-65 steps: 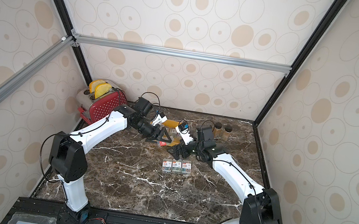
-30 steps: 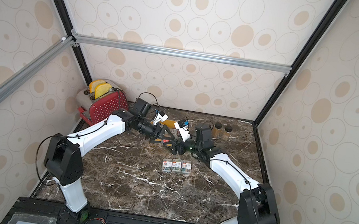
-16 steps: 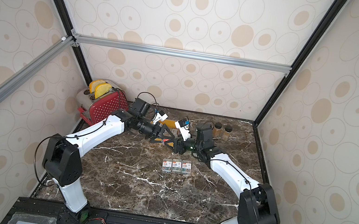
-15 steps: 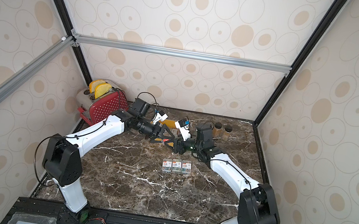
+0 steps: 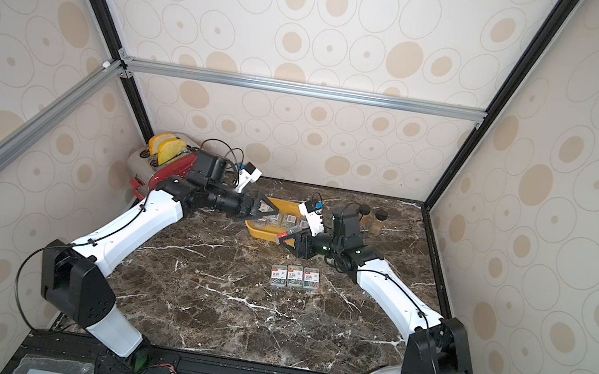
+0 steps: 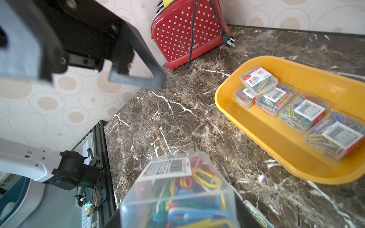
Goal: Take the paper clips out of the storage box
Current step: Pick up the boxed paper clips from the storage box, then place the boxed paper clips at the center of the board.
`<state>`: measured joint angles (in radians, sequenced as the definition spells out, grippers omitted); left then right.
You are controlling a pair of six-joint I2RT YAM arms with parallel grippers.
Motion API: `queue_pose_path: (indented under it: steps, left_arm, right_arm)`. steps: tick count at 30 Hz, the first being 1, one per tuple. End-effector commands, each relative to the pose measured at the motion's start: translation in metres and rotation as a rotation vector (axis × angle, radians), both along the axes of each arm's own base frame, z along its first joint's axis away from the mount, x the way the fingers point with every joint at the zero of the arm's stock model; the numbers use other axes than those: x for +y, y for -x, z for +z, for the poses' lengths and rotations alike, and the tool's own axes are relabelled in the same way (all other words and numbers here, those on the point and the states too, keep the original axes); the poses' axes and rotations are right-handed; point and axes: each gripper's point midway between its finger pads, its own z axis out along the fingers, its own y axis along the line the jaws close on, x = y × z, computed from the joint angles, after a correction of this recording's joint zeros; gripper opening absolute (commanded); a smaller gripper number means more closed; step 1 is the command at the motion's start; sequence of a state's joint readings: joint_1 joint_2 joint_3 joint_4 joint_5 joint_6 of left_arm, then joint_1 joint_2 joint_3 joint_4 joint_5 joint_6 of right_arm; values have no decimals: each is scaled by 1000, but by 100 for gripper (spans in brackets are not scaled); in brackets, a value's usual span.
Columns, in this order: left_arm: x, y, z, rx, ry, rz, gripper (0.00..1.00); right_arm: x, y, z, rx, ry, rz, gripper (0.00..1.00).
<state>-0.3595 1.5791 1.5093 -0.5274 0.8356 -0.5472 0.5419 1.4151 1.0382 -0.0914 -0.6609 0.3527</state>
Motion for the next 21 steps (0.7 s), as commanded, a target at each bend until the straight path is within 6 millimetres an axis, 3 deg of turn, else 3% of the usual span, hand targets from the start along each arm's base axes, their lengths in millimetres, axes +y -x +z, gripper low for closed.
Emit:
queue_pose_path:
  steps: [1,7,10,16,21]
  left_arm:
    - [14,-11,16,-133,-27,36,91]
    - [30,-2,15,-300,-119,49,86]
    - [36,4,5,-354,-170,50,85]
    - [18,22,-10,-504,-277,-11,85]
    - [11,19,-12,-572,-260,27,84]
  right_arm:
    - [-8,2,15,64,-34,-33,39]
    - [-25,-9,21,290,-69,-94,38]
    - [-29,-15,28,401,-126,-113,38]
    - [-27,-21,38,587,-209,-120,39]
    - [-21,-26,44,695,-279,-128,39]
